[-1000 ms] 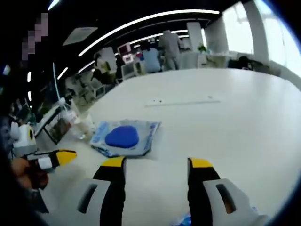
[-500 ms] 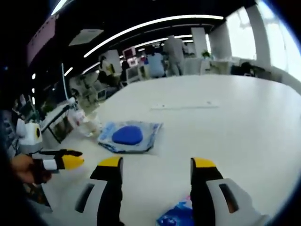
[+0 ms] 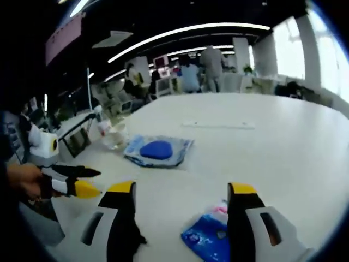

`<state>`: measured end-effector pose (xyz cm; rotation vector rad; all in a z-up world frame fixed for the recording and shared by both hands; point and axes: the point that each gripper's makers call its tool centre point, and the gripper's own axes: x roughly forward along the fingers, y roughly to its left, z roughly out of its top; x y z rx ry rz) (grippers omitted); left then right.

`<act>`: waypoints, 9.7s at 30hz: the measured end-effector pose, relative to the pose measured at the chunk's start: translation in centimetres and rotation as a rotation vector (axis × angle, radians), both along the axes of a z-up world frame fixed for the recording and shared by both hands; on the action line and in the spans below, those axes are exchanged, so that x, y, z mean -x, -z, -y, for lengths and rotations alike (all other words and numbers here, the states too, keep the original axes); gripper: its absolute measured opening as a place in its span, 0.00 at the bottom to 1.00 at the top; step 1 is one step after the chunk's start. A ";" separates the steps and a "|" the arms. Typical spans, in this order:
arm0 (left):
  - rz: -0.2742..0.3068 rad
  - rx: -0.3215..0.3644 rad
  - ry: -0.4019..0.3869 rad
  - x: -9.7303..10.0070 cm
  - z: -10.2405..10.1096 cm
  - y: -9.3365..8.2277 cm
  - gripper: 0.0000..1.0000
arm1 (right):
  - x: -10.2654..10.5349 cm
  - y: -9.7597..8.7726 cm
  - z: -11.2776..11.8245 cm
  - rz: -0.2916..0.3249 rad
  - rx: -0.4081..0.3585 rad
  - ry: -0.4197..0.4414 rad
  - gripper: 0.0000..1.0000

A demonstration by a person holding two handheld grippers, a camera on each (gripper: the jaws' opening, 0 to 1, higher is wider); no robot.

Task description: Arrange the tabletop items into an orderly group along one side of the table until the central work area is clear of visible clutter.

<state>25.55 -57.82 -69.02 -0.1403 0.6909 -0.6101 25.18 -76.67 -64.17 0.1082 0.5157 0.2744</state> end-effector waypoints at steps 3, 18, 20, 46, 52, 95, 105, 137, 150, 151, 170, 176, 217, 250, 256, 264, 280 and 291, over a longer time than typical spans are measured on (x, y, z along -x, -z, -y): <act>0.000 0.001 -0.001 0.5 0.0 -0.1 0.74 | 0.6 -0.4 0.5 0.006 0.006 0.005 0.67; 0.015 -0.094 0.043 2.1 0.4 -0.2 0.99 | 4.2 -1.0 3.2 0.035 -0.036 0.095 0.72; 0.005 -0.092 0.045 2.3 0.7 0.0 0.99 | 4.8 -0.7 4.0 0.025 -0.046 0.126 0.76; -0.003 -0.060 0.169 4.0 8.4 -0.3 0.99 | 10.1 0.8 9.8 0.004 -0.121 0.322 1.00; -0.007 -0.077 0.209 4.4 9.7 0.3 0.99 | 11.0 1.5 11.2 -0.017 -0.120 0.361 1.00; -0.028 -0.117 0.344 3.1 17.2 1.3 0.95 | 12.0 5.1 14.0 -0.096 -0.198 0.447 0.84; -0.009 -0.163 0.407 2.6 19.7 1.9 0.90 | 11.0 5.7 13.9 -0.079 -0.181 0.448 0.65; -0.063 -0.167 0.444 1.9 22.6 4.5 0.32 | 8.0 7.6 12.8 -0.113 -0.201 0.411 0.15; -0.067 -0.171 0.401 1.3 21.6 4.3 0.13 | 8.1 7.5 12.4 -0.123 -0.228 0.407 0.05; -0.067 -0.166 0.395 1.2 21.5 4.2 0.11 | 8.0 7.4 12.4 -0.125 -0.226 0.403 0.04; -0.075 -0.042 0.279 -2.1 20.6 1.3 0.03 | 3.6 4.5 12.9 -0.073 -0.196 0.365 0.00; -0.074 -0.014 0.233 -4.0 20.1 0.7 0.03 | 0.7 3.5 12.9 -0.057 -0.201 0.330 0.00; -0.126 -0.014 0.011 -14.4 17.8 1.3 0.02 | -13.0 3.6 11.2 -0.024 -0.197 0.225 0.00; -0.144 -0.077 0.023 -16.3 17.8 3.4 0.04 | -15.5 7.6 11.3 -0.112 -0.165 0.198 0.01; -0.145 -0.076 0.022 -16.1 17.8 3.3 0.04 | -15.3 7.6 11.3 -0.112 -0.164 0.204 0.01; -0.147 -0.076 0.023 -15.9 17.9 3.3 0.04 | -15.0 7.6 11.5 -0.113 -0.158 0.205 0.02; -0.121 -0.108 0.034 -16.0 17.5 2.3 0.15 | -14.6 7.3 10.8 -0.103 -0.112 0.175 0.21; -0.074 -0.133 0.042 -15.5 17.2 2.0 0.19 | -13.8 6.5 10.9 -0.086 -0.136 0.178 0.32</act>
